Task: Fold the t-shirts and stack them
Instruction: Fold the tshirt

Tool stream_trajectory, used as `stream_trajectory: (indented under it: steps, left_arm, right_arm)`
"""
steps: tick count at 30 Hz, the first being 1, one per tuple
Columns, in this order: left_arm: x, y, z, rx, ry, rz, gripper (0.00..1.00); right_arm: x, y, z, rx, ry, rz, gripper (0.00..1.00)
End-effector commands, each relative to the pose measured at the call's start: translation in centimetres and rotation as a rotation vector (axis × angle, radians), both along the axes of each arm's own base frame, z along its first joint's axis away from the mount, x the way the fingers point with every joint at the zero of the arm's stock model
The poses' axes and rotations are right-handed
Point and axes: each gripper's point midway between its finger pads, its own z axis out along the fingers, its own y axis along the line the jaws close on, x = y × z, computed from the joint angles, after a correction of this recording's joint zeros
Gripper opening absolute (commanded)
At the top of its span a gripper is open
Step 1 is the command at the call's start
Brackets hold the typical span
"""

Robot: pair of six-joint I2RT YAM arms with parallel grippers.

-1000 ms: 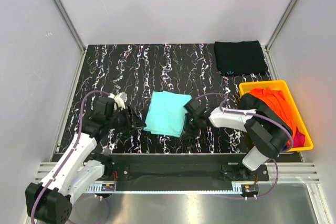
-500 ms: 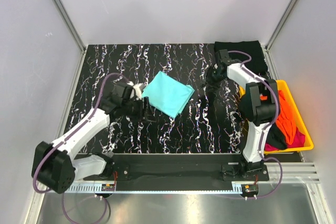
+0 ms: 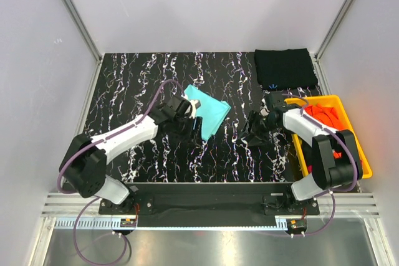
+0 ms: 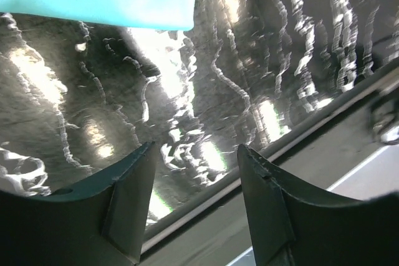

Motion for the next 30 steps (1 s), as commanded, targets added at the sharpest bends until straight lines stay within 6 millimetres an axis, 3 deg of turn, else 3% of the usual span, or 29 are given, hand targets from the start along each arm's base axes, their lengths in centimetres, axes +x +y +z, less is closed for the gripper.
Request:
stream_trajectory:
  steps: [1,2,3,4,5,7,13,18,24,30]
  left_arm:
    - [1.5,-3.1,2.4,-0.194,-0.007,0.065,0.59]
    - [0.8,-3.0,1.1,-0.225,0.037,0.099,0.59]
    - [1.0,-3.3,1.3,-0.292,0.092,0.2,0.59]
    - [2.4,-4.2,3.4,-0.415,0.015,0.236,0.59]
    - [2.2,-3.3,1.6,-0.43,0.064,0.36,0.6]
    - [2.8,-3.3,2.3,-0.555,0.004,0.428,0.63]
    - [5.2,-2.1,0.8,-0.657,0.004,0.666,0.65]
    - [6.0,-1.3,-1.7,-0.671,0.049,0.811,0.64]
    - [6.3,0.5,-4.8,-0.617,0.081,1.011,0.56]
    - [6.3,-1.5,-6.4,-0.605,0.17,1.058,0.5]
  right_arm:
    - [0.9,2.3,1.8,0.152,-0.054,-0.002,0.63]
    - [1.0,2.4,2.0,0.163,-0.062,-0.007,0.63]
    - [1.0,2.5,2.3,0.167,-0.074,-0.007,0.63]
    - [1.1,2.4,2.5,0.167,-0.082,-0.008,0.63]
    - [1.1,2.4,2.8,0.168,-0.098,0.001,0.64]
    - [0.9,2.3,2.8,0.166,-0.101,0.001,0.64]
    - [-0.2,2.4,2.7,0.184,-0.09,0.017,0.64]
    - [-0.5,2.5,2.9,0.196,-0.094,0.024,0.64]
    - [-0.6,2.4,3.1,0.196,-0.106,0.025,0.65]
    - [-0.4,2.5,2.6,0.192,-0.087,0.03,0.66]
